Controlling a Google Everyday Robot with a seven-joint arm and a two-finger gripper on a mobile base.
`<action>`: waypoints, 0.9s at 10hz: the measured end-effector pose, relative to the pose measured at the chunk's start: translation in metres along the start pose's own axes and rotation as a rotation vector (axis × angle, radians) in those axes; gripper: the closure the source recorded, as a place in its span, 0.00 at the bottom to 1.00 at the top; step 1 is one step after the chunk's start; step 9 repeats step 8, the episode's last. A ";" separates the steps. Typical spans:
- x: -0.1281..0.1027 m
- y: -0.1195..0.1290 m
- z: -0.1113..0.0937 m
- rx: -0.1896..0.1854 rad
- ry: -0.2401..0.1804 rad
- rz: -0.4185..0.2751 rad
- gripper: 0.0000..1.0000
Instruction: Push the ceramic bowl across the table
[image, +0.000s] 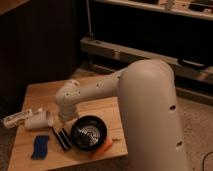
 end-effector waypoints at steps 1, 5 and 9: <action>0.003 0.001 -0.001 0.001 0.003 0.006 0.20; 0.016 0.004 0.000 -0.003 0.018 0.031 0.20; 0.020 0.001 -0.002 -0.014 0.005 0.053 0.20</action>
